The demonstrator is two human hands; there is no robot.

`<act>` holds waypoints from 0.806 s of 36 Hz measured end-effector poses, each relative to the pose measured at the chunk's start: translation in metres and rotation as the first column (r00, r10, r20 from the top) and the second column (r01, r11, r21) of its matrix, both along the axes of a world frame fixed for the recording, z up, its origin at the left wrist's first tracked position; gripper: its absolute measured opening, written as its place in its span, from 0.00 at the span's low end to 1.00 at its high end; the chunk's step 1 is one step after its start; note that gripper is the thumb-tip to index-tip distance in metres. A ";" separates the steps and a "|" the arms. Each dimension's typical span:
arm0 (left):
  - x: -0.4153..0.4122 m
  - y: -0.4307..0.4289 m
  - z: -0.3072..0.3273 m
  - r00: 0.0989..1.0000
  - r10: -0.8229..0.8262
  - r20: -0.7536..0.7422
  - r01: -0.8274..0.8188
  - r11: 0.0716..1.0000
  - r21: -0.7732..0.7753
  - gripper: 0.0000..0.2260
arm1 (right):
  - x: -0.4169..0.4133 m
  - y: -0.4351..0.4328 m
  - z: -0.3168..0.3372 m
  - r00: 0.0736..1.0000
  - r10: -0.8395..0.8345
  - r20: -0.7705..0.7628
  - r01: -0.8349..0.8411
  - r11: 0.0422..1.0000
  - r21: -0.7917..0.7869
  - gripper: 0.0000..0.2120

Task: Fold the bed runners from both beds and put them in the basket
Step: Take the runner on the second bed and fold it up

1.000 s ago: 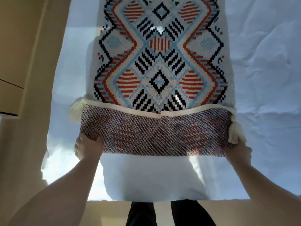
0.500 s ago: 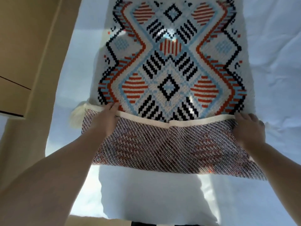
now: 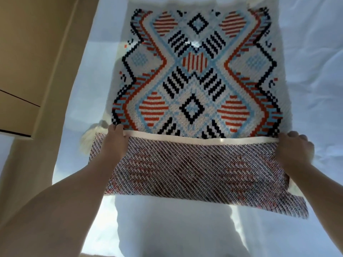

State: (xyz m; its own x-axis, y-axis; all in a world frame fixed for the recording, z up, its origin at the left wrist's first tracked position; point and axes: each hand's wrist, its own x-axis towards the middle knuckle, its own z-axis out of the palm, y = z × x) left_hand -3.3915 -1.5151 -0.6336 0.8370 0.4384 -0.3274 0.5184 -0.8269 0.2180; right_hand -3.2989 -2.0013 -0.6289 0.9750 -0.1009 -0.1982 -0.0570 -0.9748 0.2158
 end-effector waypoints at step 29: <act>-0.110 -0.087 0.022 0.820 -0.502 -0.275 0.541 0.837 0.084 0.25 | -0.157 0.035 -0.002 0.922 0.368 -0.124 -0.361 0.930 0.074 0.13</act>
